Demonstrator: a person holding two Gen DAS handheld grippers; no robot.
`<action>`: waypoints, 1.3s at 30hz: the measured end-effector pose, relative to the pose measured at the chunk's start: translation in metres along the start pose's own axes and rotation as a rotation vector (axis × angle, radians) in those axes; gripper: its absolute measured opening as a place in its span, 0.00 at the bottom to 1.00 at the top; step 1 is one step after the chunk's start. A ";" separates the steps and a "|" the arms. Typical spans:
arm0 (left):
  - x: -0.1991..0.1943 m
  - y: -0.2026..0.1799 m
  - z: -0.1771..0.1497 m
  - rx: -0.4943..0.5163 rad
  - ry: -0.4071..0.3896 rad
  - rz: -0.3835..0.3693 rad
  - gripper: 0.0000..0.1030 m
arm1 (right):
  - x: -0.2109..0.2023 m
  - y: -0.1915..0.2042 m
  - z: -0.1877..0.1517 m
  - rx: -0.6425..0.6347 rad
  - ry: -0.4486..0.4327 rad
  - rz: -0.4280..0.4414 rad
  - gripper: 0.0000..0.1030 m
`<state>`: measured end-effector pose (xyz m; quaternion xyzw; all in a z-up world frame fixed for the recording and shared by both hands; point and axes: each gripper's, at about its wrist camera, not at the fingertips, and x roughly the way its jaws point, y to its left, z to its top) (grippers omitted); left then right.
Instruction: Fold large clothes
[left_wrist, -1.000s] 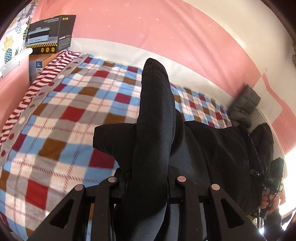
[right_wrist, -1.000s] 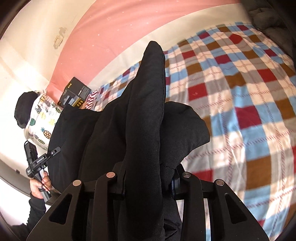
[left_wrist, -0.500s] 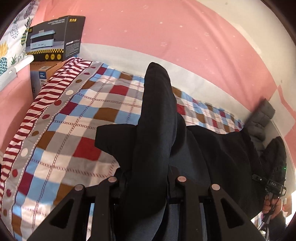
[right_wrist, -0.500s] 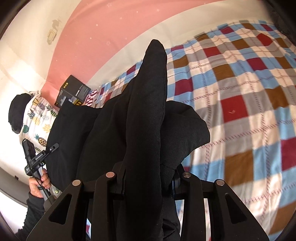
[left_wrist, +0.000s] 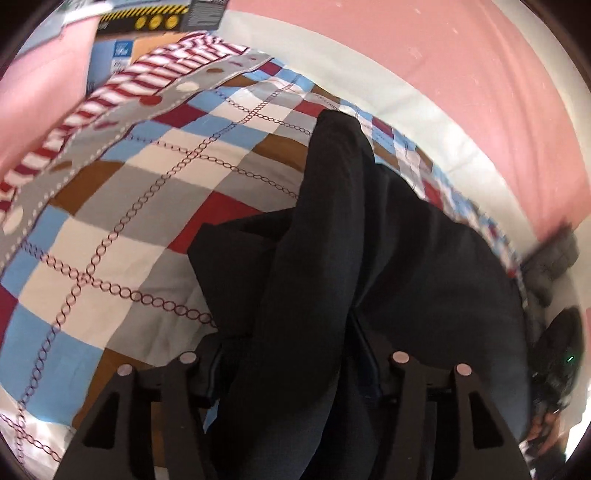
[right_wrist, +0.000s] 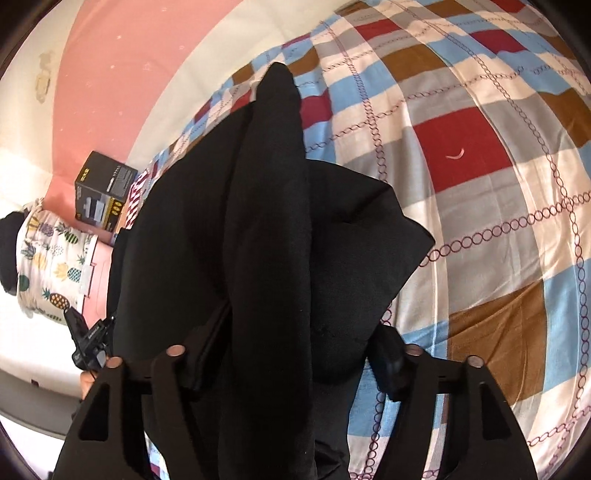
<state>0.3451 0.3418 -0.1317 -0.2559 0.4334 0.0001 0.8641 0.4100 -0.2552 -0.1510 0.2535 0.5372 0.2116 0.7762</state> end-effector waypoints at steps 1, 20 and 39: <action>-0.004 0.001 0.000 -0.012 0.004 -0.005 0.58 | -0.004 0.001 0.000 0.004 -0.005 -0.009 0.67; -0.036 -0.020 -0.035 0.093 -0.131 0.131 0.55 | -0.019 0.040 -0.039 -0.201 -0.163 -0.295 0.17; -0.197 -0.110 -0.153 0.192 -0.206 0.183 0.54 | -0.143 0.127 -0.183 -0.369 -0.284 -0.279 0.49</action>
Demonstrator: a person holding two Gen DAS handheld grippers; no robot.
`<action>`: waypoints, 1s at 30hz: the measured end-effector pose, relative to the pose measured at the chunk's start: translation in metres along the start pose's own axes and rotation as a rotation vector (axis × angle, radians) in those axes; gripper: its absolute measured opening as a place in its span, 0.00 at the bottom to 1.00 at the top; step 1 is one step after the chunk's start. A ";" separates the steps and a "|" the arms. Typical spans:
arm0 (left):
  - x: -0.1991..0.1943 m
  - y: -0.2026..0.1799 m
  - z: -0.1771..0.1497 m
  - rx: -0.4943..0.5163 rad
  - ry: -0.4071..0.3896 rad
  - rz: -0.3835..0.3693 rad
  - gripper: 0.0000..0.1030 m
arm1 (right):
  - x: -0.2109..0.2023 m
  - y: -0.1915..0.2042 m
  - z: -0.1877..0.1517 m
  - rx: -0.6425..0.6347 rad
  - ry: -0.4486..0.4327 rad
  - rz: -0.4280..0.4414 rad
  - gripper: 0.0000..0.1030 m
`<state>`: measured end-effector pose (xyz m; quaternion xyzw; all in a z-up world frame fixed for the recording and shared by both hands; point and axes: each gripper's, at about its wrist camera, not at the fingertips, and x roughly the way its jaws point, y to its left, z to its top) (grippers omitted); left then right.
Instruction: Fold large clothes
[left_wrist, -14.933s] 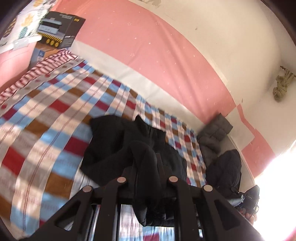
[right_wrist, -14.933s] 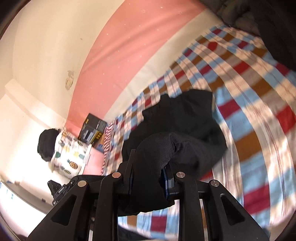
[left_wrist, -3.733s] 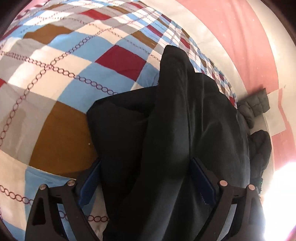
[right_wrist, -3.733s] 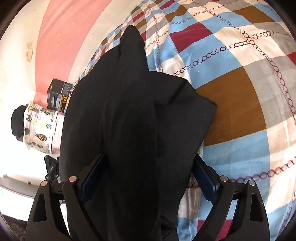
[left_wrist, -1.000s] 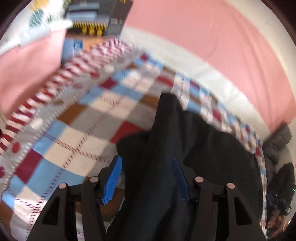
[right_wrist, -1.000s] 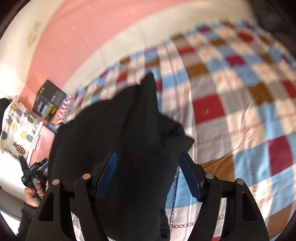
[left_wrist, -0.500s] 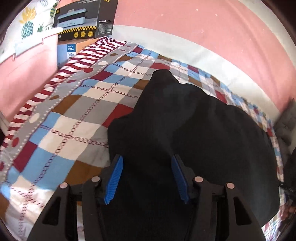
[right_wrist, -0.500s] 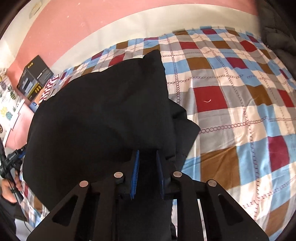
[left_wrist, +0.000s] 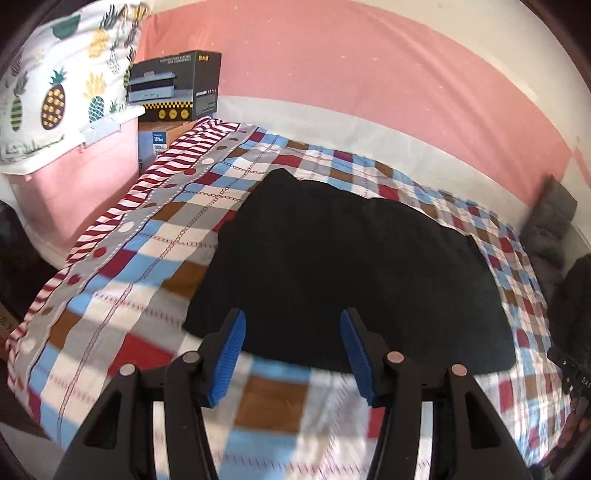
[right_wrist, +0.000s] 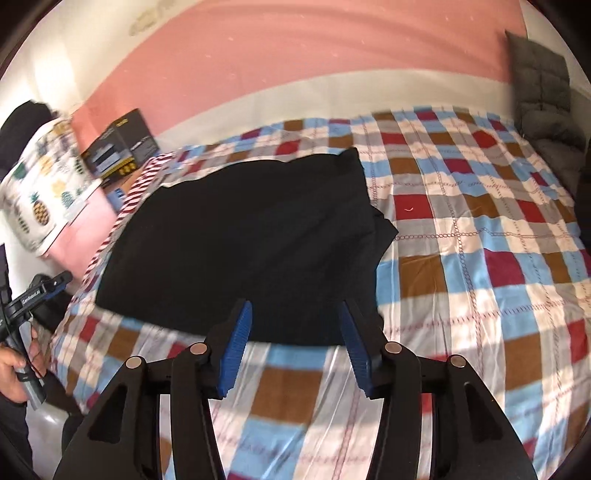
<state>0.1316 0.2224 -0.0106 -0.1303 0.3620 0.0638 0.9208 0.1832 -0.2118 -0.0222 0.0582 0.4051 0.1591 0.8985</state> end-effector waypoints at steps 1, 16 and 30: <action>-0.010 -0.005 -0.005 0.005 0.001 0.004 0.54 | -0.009 0.005 -0.005 -0.006 -0.009 -0.001 0.49; -0.101 -0.055 -0.092 0.052 0.030 0.030 0.55 | -0.093 0.063 -0.077 -0.119 -0.081 -0.050 0.49; -0.099 -0.063 -0.114 0.082 0.063 0.070 0.55 | -0.089 0.084 -0.102 -0.188 -0.042 -0.075 0.49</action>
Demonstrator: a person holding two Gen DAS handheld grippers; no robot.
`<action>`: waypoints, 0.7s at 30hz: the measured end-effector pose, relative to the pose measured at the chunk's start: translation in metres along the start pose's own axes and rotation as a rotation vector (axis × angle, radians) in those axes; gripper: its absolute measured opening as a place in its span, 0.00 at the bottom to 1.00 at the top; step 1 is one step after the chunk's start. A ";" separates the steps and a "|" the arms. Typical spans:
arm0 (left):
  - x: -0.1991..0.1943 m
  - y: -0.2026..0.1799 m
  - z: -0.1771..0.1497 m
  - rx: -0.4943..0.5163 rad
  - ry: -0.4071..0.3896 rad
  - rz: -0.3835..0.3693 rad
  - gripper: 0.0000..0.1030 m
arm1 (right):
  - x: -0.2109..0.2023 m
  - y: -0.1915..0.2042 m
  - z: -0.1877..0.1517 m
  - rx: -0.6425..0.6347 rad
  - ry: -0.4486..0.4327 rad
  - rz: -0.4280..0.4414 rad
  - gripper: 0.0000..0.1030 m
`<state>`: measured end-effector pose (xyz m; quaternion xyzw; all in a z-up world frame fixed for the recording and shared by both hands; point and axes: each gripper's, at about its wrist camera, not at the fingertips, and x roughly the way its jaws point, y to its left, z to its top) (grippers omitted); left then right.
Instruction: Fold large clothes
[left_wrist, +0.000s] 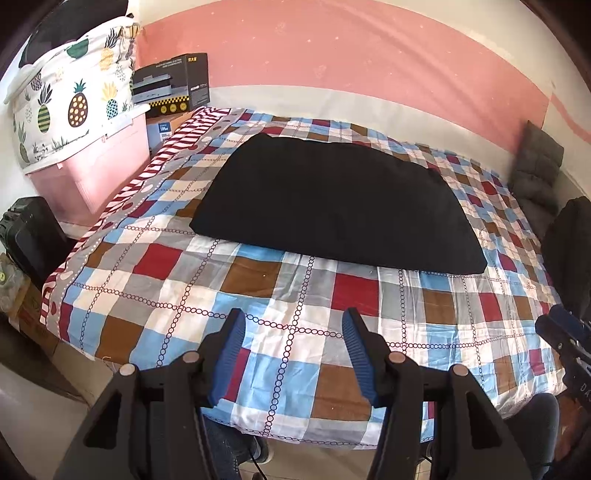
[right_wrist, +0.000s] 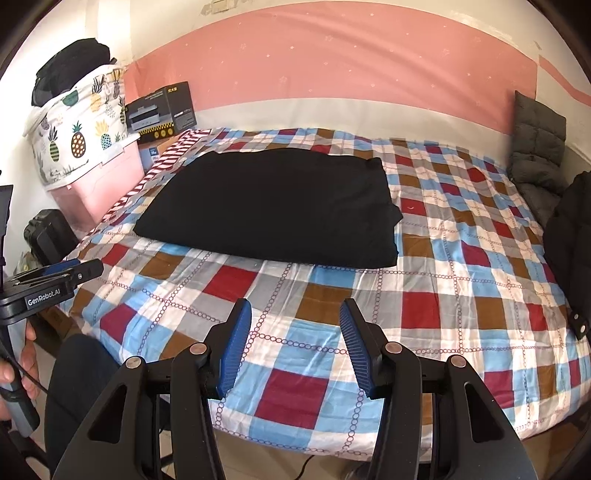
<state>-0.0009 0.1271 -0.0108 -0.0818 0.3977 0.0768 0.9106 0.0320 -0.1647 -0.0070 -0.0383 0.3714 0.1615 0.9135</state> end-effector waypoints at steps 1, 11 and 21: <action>0.001 0.000 -0.001 -0.002 0.001 0.002 0.55 | 0.000 0.001 0.000 -0.004 0.001 0.000 0.49; 0.002 0.000 -0.001 0.002 0.002 0.008 0.55 | 0.003 0.004 0.001 -0.013 0.005 0.000 0.49; 0.001 -0.001 -0.001 0.003 0.003 0.006 0.55 | 0.003 0.005 0.002 -0.012 0.006 -0.001 0.49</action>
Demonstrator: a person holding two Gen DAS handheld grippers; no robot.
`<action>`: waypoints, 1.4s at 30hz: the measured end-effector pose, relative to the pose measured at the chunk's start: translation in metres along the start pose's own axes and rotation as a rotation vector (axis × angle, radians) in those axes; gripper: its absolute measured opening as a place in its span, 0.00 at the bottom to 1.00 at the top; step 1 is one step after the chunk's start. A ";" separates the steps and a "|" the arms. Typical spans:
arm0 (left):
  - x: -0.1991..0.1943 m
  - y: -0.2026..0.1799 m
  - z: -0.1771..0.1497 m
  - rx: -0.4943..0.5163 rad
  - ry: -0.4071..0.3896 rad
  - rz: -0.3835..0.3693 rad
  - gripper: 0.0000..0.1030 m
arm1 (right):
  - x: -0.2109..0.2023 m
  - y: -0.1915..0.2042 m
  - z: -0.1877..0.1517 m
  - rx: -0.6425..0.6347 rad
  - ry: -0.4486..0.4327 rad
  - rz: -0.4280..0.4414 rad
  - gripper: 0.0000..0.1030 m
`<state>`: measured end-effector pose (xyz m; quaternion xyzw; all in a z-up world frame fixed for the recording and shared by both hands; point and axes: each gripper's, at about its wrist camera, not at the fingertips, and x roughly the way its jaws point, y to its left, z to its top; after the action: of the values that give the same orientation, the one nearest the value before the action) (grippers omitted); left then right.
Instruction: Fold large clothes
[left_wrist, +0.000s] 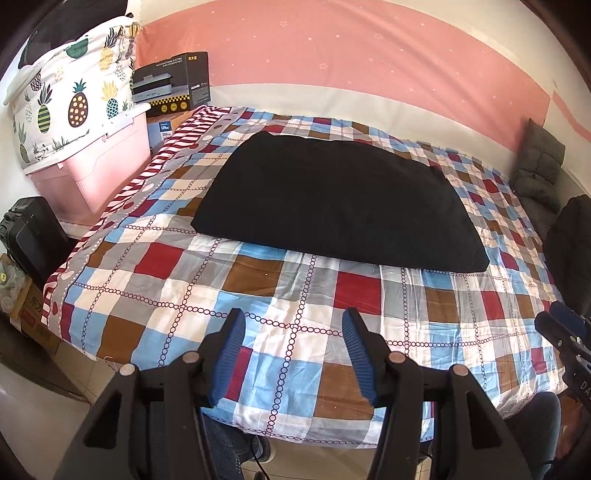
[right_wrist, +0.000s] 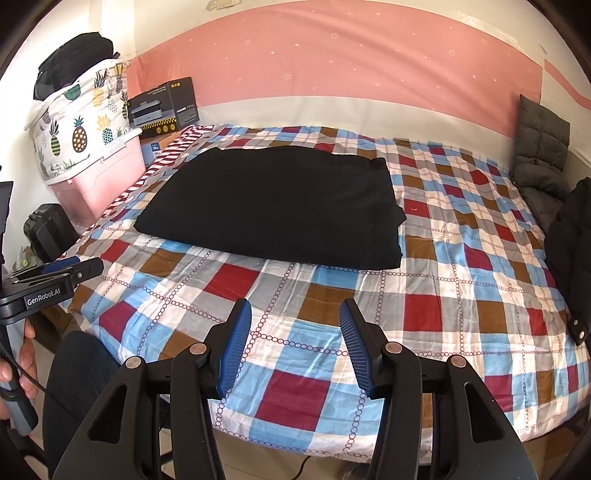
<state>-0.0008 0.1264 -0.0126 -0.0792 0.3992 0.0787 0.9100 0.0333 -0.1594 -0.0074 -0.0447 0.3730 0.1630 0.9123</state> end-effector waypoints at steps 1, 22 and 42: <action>0.000 0.000 0.000 0.001 -0.001 0.000 0.55 | 0.000 0.000 0.000 -0.001 0.000 0.000 0.49; -0.004 0.002 0.000 0.013 -0.005 -0.002 0.55 | 0.000 0.002 0.000 -0.002 -0.002 0.002 0.49; -0.006 0.002 0.001 0.010 -0.013 -0.024 0.55 | 0.001 0.003 0.000 -0.003 -0.003 0.004 0.49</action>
<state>-0.0051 0.1283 -0.0076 -0.0786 0.3925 0.0663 0.9140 0.0330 -0.1568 -0.0082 -0.0453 0.3715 0.1654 0.9125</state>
